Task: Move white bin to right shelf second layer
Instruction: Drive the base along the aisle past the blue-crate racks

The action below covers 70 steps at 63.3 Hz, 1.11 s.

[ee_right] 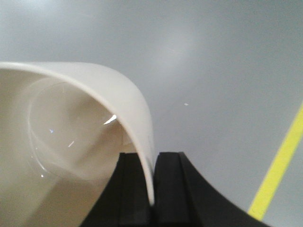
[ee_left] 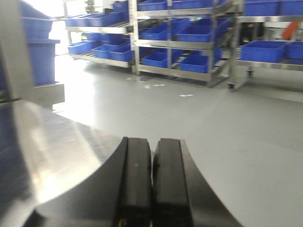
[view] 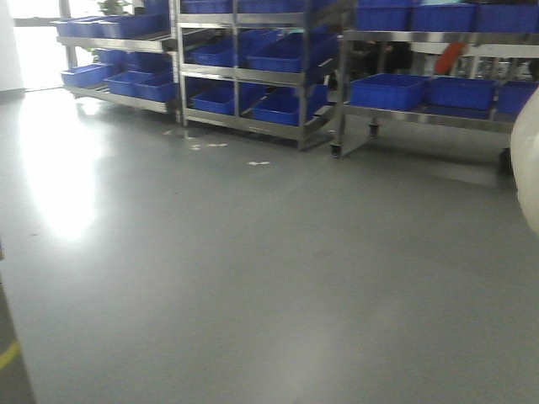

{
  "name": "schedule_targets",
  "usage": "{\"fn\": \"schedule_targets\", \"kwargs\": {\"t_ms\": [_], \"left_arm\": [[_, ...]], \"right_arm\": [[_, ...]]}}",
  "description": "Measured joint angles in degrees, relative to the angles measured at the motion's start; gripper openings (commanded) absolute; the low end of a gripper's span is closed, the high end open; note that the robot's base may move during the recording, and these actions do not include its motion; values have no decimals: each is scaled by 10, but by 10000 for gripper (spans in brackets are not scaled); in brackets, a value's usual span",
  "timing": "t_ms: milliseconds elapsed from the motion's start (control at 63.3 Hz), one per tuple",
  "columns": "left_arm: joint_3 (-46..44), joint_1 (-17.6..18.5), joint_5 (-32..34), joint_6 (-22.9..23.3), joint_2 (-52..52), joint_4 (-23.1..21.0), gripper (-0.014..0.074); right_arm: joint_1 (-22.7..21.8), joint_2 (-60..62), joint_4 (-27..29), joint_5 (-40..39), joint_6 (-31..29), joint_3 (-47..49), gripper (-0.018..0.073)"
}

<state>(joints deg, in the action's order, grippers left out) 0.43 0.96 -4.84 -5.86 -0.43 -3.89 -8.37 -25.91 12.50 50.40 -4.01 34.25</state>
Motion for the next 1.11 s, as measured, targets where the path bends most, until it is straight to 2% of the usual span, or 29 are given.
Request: {"fn": "schedule_targets", "kwargs": {"t_ms": [1107], "left_arm": [[0,0,0,0,0,0,85]], "right_arm": [[0,0,0,1,0,0,58]]}}
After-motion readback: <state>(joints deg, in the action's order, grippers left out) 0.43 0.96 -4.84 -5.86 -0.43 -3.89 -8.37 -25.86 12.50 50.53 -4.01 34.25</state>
